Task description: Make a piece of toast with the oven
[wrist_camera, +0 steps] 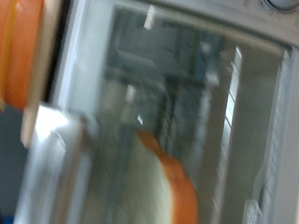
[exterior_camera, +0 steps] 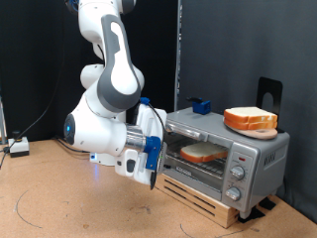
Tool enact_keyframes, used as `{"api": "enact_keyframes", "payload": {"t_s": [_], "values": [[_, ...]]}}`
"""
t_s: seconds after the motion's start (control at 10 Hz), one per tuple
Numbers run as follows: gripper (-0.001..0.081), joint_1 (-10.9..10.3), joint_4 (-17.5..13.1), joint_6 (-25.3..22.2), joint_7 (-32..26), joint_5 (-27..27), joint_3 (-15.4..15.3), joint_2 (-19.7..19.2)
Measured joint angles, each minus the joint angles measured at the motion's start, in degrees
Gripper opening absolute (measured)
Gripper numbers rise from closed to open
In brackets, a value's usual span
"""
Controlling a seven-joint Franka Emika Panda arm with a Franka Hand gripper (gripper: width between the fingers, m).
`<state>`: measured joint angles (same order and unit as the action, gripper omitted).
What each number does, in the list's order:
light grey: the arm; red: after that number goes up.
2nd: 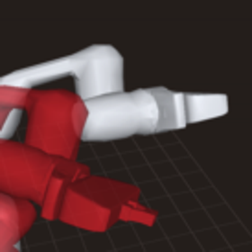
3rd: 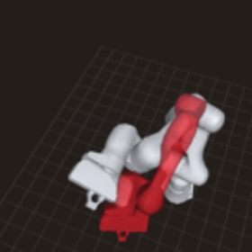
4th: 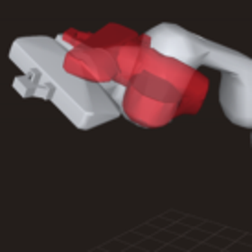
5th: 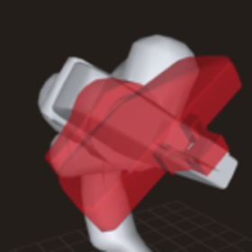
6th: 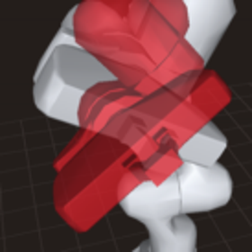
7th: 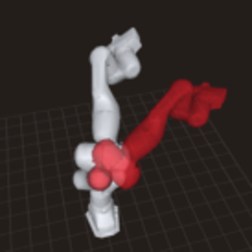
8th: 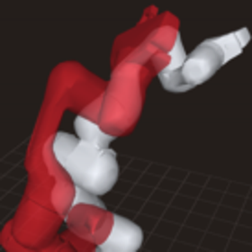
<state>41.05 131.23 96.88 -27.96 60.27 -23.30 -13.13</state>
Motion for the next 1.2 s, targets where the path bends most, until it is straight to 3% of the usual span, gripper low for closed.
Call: {"api": "enact_keyframes", "payload": {"t_s": [0.2,0.5,0.8,1.2], "values": [[0.0809,-1.01,-0.44,6.16,-3.51,7.15,-1.32,-2.49],[0.0809,-3.83,-4.55,11.8,1.7,7.59,-1.7,-7.88],[0.0809,-6.12,-11.03,11.55,10.36,3.27,-1.66,-14.57],[0.0809,-8.54,-21.9,7.07,20.93,-3.13,-1.44,-24.28]]}}
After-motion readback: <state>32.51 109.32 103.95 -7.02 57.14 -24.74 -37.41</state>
